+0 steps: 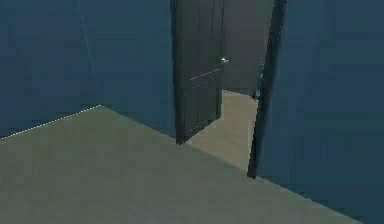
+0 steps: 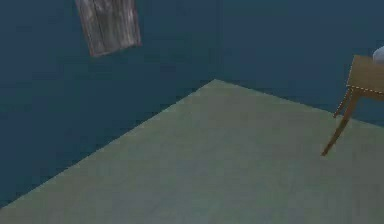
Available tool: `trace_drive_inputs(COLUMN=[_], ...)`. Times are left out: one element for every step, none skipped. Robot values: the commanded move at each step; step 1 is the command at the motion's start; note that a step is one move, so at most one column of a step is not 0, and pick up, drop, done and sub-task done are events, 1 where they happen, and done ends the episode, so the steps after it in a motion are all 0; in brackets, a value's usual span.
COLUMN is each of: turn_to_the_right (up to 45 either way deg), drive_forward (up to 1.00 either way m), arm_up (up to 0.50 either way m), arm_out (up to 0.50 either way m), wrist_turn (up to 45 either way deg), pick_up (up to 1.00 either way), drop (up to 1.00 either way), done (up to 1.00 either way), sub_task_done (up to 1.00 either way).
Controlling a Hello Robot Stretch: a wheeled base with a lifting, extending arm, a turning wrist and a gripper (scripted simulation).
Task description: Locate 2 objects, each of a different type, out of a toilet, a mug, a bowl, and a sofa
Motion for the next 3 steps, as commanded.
trace_drive_inputs(turn_to_the_right=[0.0, 0.0, 36.0], drive_forward=[1.0, 0.65, 0.0], arm_up=[0.0, 0.0, 0.0], arm_out=[0.0, 0.0, 0.0], wrist_turn=[0.0, 0.0, 0.0], pick_up=[0.0, 0.0, 0.0], drop=[0.0, 0.0, 0.0], done=[0.0, 0.0, 0.0], sub_task_done=[0.0, 0.0, 0.0])
